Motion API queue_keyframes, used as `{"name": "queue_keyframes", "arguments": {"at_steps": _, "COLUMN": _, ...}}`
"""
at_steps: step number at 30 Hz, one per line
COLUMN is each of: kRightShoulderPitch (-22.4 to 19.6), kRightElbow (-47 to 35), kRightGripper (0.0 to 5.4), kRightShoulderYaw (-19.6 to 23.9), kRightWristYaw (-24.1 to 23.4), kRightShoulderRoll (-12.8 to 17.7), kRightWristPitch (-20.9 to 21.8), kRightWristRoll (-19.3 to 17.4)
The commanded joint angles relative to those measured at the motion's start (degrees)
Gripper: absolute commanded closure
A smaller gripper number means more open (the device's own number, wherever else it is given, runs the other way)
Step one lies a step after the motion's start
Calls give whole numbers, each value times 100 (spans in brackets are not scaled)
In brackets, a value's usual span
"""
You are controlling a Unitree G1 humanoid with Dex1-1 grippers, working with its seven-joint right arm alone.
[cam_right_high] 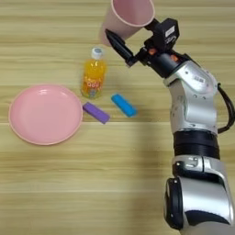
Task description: Move the objects on the table
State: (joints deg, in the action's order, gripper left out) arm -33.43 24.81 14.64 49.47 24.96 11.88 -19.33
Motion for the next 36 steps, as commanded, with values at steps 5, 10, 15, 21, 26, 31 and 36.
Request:
{"name": "queue_keyframes", "arguments": {"at_steps": 5, "kRightShoulderPitch": -839, "kRightElbow": 605, "kRightGripper": 116, "kRightShoulderYaw": 332, "kRightWristYaw": -440, "kRightShoulderRoll": 556, "kRightWristPitch": 362, "kRightWristRoll": 99}}
{"name": "queue_keyframes", "arguments": {"at_steps": 10, "kRightShoulderPitch": -1048, "kRightElbow": 1329, "kRightGripper": 116, "kRightShoulderYaw": 352, "kRightWristYaw": -704, "kRightShoulderRoll": 756, "kRightWristPitch": 559, "kRightWristRoll": 341}}
{"name": "queue_keyframes", "arguments": {"at_steps": 15, "kRightShoulderPitch": -1252, "kRightElbow": 1992, "kRightGripper": 116, "kRightShoulderYaw": 310, "kRightWristYaw": -917, "kRightShoulderRoll": 868, "kRightWristPitch": 710, "kRightWristRoll": 560}}
{"name": "queue_keyframes", "arguments": {"at_steps": 21, "kRightShoulderPitch": -1410, "kRightElbow": 2543, "kRightGripper": 116, "kRightShoulderYaw": 208, "kRightWristYaw": -1071, "kRightShoulderRoll": 916, "kRightWristPitch": 783, "kRightWristRoll": 805}}
{"name": "queue_keyframes", "arguments": {"at_steps": 26, "kRightShoulderPitch": -1491, "kRightElbow": 3018, "kRightGripper": 116, "kRightShoulderYaw": 145, "kRightWristYaw": -1100, "kRightShoulderRoll": 945, "kRightWristPitch": 872, "kRightWristRoll": 947}}
{"name": "queue_keyframes", "arguments": {"at_steps": 31, "kRightShoulderPitch": -1576, "kRightElbow": 3603, "kRightGripper": 116, "kRightShoulderYaw": 45, "kRightWristYaw": -1187, "kRightShoulderRoll": 946, "kRightWristPitch": 952, "kRightWristRoll": 1144}}
{"name": "queue_keyframes", "arguments": {"at_steps": 36, "kRightShoulderPitch": -1629, "kRightElbow": 3979, "kRightGripper": 117, "kRightShoulderYaw": 7, "kRightWristYaw": -1276, "kRightShoulderRoll": 981, "kRightWristPitch": 1005, "kRightWristRoll": 1269}}
